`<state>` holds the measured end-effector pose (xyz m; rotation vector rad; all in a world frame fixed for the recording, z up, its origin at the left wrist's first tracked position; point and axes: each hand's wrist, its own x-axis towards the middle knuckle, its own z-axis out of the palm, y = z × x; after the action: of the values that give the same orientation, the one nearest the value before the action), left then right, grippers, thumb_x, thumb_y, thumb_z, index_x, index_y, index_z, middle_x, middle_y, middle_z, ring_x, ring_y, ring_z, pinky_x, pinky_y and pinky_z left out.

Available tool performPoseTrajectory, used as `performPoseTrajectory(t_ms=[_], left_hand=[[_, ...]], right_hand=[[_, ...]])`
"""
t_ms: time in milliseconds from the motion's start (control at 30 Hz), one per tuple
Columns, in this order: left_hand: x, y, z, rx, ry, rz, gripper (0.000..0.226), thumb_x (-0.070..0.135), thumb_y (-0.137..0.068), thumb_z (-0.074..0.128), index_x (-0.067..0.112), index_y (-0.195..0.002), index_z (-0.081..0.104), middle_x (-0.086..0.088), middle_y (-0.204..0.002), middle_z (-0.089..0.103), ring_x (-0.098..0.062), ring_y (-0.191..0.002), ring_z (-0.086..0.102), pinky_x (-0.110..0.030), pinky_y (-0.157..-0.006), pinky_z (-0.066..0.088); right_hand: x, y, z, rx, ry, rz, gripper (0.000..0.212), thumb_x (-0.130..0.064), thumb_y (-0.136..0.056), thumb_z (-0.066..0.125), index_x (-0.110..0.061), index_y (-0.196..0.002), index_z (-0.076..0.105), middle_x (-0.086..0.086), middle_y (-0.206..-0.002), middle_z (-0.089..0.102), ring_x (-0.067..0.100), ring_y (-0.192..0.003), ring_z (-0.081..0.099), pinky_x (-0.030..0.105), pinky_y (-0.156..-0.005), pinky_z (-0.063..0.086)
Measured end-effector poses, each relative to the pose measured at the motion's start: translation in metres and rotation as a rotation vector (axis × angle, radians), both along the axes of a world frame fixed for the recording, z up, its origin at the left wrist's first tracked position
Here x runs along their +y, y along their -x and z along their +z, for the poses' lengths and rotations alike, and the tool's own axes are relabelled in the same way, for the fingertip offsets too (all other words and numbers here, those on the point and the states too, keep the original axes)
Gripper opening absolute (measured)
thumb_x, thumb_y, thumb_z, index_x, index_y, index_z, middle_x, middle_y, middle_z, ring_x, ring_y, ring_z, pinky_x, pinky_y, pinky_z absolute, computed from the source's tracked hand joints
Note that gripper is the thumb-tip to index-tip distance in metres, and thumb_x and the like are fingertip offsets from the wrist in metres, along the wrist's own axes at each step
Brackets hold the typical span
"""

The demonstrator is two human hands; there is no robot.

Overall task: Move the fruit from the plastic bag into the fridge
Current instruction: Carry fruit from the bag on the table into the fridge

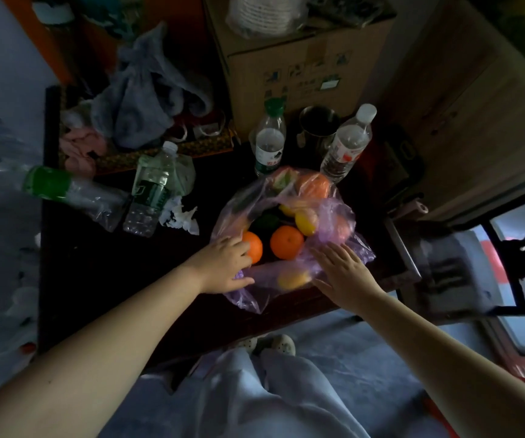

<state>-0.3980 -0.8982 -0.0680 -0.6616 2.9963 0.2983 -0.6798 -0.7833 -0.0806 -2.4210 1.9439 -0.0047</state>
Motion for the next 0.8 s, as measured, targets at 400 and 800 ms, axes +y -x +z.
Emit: performPoseTrajectory(t_ms=[400,800], left_hand=[[0.011,-0.045,-0.020,-0.011,-0.127,0.252,0.042,0.056,-0.080,0.049,0.020,-0.091,0.066,-0.004,-0.118,0.054,-0.026,-0.107,0.055,-0.039,-0.089,0.048],[0.011,-0.037,-0.009,0.173,0.051,0.409,0.035,0.040,-0.084,0.044,0.019,-0.104,0.065,0.003,-0.106,0.060,-0.020,-0.101,0.056,-0.034,-0.083,0.045]], right_hand=[[0.027,0.000,-0.006,-0.065,-0.175,-0.059,0.051,-0.048,-0.085,0.042,-0.023,-0.126,0.058,0.000,-0.103,0.064,0.022,-0.101,0.058,0.039,-0.096,0.046],[0.029,-0.014,0.013,-0.206,-0.030,-0.202,0.033,-0.030,-0.085,0.053,-0.018,-0.115,0.062,0.001,-0.099,0.062,0.023,-0.090,0.058,0.034,-0.075,0.050]])
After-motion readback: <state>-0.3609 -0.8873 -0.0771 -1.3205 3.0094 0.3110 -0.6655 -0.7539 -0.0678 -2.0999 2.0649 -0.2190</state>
